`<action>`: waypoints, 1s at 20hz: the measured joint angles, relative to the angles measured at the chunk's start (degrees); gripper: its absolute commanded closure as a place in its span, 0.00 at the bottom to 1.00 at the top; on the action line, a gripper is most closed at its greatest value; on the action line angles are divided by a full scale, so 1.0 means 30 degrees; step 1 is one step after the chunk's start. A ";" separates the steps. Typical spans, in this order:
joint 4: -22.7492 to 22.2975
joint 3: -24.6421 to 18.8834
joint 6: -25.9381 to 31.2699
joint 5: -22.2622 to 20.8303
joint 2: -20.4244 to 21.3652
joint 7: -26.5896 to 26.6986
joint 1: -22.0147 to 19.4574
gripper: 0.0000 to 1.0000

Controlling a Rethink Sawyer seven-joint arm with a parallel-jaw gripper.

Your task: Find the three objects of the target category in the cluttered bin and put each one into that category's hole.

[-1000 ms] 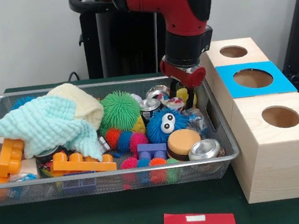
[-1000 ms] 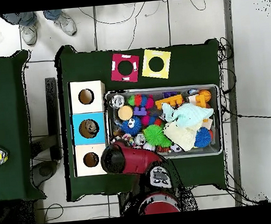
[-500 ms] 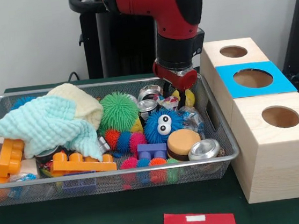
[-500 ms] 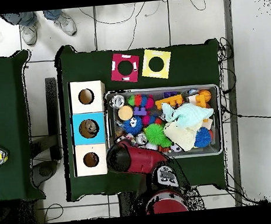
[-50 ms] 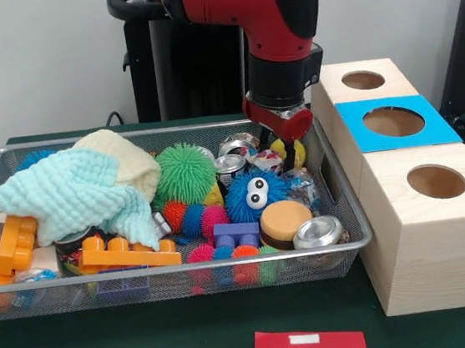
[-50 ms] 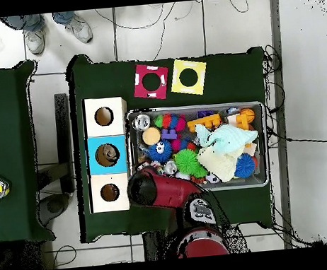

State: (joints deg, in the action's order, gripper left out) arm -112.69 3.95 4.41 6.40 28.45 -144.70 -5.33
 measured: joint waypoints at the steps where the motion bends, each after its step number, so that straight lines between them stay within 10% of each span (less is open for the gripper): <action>1: -0.0001 -0.0142 0.0033 0.0133 0.0130 0.0000 -0.0046 0.00; 20: 0.0823 -0.1083 0.0766 0.1366 0.0958 0.0000 -0.0105 0.00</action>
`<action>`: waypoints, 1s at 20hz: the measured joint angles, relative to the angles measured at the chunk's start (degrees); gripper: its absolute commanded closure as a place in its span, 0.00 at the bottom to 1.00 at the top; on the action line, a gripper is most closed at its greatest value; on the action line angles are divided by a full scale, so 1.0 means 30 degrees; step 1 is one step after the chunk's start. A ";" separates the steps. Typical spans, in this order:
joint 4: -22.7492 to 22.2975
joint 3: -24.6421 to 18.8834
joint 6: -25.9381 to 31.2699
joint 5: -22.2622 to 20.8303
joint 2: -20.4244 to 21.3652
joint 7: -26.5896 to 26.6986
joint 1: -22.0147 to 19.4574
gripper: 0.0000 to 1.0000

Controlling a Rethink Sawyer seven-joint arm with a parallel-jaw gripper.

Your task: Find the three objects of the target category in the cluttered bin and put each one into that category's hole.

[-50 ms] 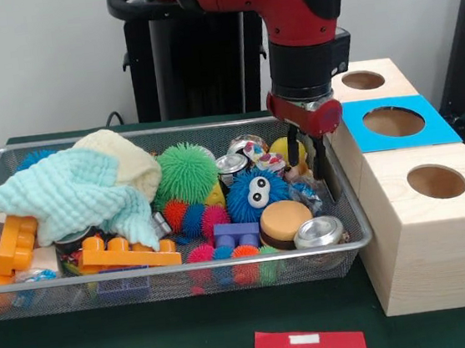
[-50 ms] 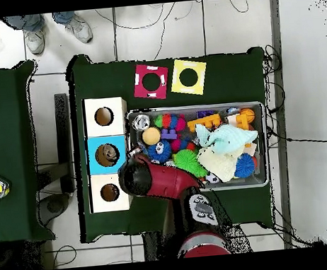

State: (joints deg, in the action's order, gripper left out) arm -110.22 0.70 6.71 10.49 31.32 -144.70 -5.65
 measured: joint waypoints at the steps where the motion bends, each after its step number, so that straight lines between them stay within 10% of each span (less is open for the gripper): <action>1: 0.0148 0.0032 -0.0006 0.0000 -0.0217 0.0000 0.0112 0.00; 8: 0.1557 0.0878 -0.1545 0.0028 -0.2626 0.0000 0.1196 0.00; 20: 0.1781 0.1495 -0.1765 -0.0006 -0.2640 -0.0004 0.1812 0.00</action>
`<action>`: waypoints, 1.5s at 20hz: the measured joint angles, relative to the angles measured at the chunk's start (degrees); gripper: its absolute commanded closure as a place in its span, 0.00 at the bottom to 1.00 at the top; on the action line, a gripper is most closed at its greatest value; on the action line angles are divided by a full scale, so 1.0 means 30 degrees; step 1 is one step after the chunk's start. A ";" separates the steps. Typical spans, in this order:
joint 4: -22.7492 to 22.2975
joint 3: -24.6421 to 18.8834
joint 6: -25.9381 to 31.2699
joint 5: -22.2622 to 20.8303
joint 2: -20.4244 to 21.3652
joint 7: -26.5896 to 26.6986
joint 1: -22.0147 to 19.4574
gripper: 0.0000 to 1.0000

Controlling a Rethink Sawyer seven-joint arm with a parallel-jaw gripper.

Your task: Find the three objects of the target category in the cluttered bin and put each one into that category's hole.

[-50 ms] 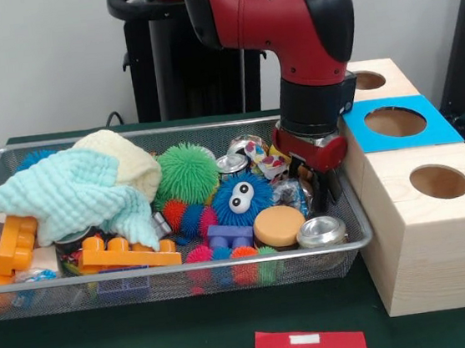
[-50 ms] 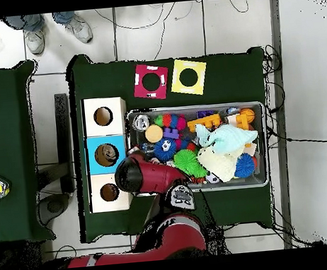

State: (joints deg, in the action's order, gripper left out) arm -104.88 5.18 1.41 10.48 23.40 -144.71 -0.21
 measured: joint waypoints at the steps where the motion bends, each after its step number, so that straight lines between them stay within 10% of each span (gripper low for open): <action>1: 0.0000 0.0006 0.0000 -0.0002 0.0001 0.0000 0.0002 0.00; 30: -0.0101 -0.0163 -0.0846 -0.5060 -0.0498 0.0000 -0.1519 0.00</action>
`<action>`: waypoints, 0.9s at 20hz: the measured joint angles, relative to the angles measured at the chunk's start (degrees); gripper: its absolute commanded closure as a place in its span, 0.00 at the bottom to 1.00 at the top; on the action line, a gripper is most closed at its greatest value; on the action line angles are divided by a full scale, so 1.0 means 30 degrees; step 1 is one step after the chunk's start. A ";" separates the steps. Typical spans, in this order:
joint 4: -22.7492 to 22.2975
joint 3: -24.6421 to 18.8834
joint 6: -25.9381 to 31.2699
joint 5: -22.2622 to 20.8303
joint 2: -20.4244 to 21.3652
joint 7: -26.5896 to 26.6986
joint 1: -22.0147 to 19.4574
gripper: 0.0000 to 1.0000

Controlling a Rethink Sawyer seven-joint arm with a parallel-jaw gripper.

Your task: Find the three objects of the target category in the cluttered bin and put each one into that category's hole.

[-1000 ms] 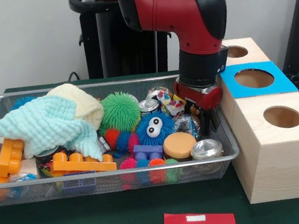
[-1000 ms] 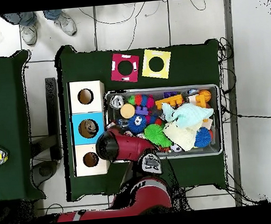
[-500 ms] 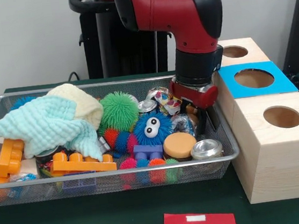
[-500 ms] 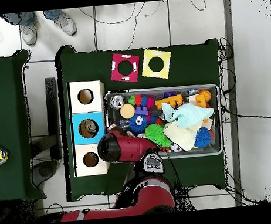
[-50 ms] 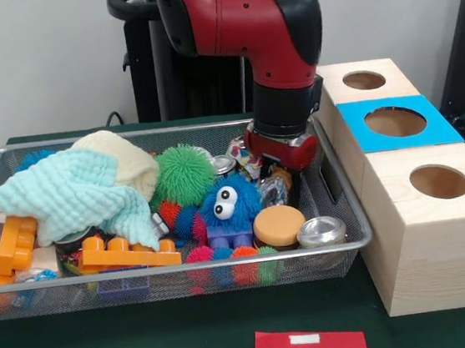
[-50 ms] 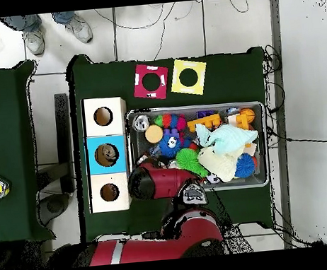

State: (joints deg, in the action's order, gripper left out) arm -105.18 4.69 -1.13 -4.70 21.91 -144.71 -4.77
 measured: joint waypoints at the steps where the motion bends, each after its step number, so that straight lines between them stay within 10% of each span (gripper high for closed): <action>1: -0.0010 -0.0044 -0.0108 -0.0235 0.0037 0.0000 -0.0048 0.00; 18: -0.0537 -0.1251 -0.0759 -0.1792 0.0301 0.0000 -0.1483 0.00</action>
State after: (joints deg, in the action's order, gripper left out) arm -106.79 0.94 -3.40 -10.08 22.81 -144.71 -9.22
